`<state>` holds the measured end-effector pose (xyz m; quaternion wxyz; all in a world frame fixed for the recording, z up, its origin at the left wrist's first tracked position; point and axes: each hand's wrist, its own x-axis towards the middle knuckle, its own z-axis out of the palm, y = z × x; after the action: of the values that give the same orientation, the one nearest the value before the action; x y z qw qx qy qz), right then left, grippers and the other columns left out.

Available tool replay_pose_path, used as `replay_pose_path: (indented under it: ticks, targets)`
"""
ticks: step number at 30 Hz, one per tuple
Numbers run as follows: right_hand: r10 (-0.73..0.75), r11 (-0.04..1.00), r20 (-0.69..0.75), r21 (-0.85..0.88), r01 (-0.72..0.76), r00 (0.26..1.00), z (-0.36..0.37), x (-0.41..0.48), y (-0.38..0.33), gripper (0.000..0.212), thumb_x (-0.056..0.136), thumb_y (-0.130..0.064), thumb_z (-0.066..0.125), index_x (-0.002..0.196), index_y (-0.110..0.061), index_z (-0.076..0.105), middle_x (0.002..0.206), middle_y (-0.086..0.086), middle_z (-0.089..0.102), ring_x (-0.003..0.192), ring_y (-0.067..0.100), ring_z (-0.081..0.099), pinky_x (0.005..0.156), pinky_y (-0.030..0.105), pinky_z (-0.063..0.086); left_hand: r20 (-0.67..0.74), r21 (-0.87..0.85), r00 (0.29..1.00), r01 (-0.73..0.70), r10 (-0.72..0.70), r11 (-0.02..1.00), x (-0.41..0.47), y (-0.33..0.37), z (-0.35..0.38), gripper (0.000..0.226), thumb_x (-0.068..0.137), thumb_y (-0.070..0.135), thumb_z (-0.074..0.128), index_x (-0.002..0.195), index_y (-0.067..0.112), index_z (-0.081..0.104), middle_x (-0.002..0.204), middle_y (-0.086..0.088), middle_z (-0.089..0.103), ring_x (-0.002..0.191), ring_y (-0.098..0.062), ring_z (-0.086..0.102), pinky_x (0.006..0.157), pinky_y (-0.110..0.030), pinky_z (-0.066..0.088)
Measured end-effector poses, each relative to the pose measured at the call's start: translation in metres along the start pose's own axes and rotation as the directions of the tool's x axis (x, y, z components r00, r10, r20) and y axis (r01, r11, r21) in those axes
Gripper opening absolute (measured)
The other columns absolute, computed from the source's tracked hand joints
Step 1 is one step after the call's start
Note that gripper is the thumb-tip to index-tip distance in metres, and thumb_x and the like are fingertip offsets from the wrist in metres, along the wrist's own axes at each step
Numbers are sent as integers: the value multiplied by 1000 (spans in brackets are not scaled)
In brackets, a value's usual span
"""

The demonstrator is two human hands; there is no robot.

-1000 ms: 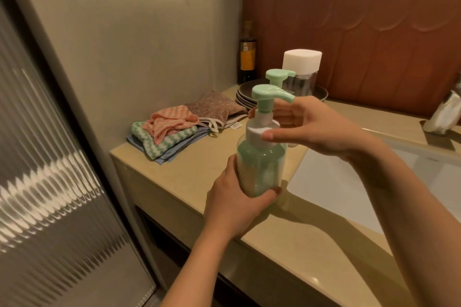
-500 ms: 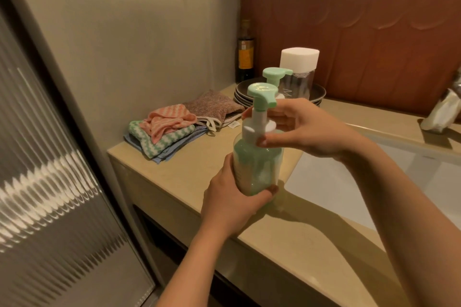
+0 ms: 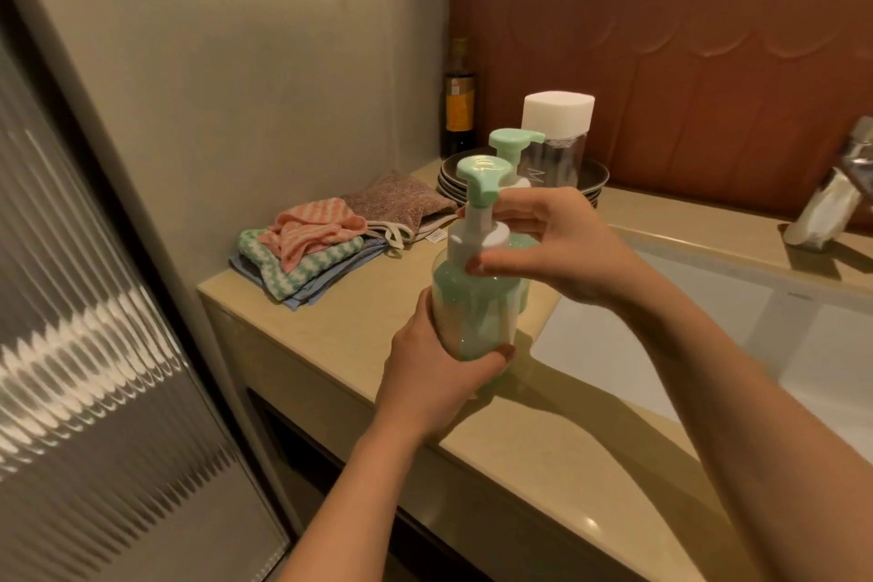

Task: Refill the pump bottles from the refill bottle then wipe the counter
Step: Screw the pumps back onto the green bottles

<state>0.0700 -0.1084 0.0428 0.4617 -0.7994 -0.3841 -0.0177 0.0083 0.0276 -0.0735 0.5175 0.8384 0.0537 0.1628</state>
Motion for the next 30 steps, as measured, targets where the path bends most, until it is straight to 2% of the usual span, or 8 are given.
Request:
replay_pose_path:
  ticks: [2, 5, 7, 11, 15, 17, 24, 30]
  targets:
    - [-4, 999, -66, -49, 1, 998, 8, -4, 2, 48, 71, -25, 76, 116, -24, 60, 111, -14, 60, 105, 2, 56, 89, 17, 44, 2, -19, 1000, 8, -8, 1000, 2, 0, -1, 68, 60, 42, 82, 113, 42, 40, 104, 21, 57, 99, -2, 56, 82, -29, 52]
    - [-45, 994, -203, -107, 23, 978, 17, -12, 6, 46, 79, -32, 70, 122, -22, 59, 114, -18, 56, 106, -3, 52, 85, 10, 41, -26, -18, 1000, 3, -4, 1000, 4, -1, 0, 96, 50, 56, 78, 133, 33, 34, 124, 12, 52, 116, -11, 51, 96, -40, 48]
    - [-51, 998, -324, -39, 41, 945, 16, -17, 10, 37, 84, -33, 65, 118, -20, 62, 115, -12, 62, 105, 0, 57, 88, 17, 47, -62, 16, 998, -23, 24, 1000, 4, -2, -1, 106, 51, 59, 78, 140, 30, 29, 133, 10, 43, 125, -13, 41, 103, -45, 42]
    - [66, 994, -527, 109, -10, 847, 5, -23, 23, 28, 86, -27, 64, 112, -18, 62, 109, -6, 65, 102, 5, 59, 88, 24, 50, -141, 86, 989, -34, 46, 996, 8, -5, 0, 99, 61, 59, 75, 141, 22, 29, 134, 5, 41, 127, -16, 37, 105, -47, 37]
    - [318, 936, -404, 280, -215, 858, 6, -21, 47, 47, 83, -35, 66, 126, -24, 50, 129, -5, 53, 115, 11, 50, 94, 31, 44, -227, 253, 974, 48, 12, 966, 25, -6, 1, 93, 68, 61, 70, 141, 19, 29, 141, 2, 41, 130, -23, 34, 106, -45, 31]
    - [367, 912, -325, 309, -269, 872, 13, -17, 56, 58, 81, -37, 68, 133, -27, 42, 138, -6, 46, 122, 13, 45, 97, 35, 42, -235, 287, 972, 92, -23, 953, 36, -7, -1, 91, 69, 61, 69, 140, 20, 29, 143, 2, 40, 132, -24, 33, 105, -46, 27]
    - [303, 935, -369, 296, -198, 879, 33, 0, 66, 71, 81, -22, 71, 137, -28, 30, 138, -5, 42, 113, 4, 40, 88, 23, 40, -226, 320, 970, 157, -86, 934, 70, -14, -6, 89, 71, 60, 70, 140, 23, 29, 145, 4, 40, 133, -27, 32, 105, -47, 25]
    - [262, 951, -390, 259, -168, 883, 37, 5, 73, 71, 78, -24, 73, 135, -29, 31, 121, -16, 43, 108, 1, 44, 73, 6, 39, -216, 367, 967, 211, -138, 906, 90, -15, -5, 91, 70, 60, 71, 141, 24, 26, 146, 3, 39, 134, -29, 31, 106, -48, 26]
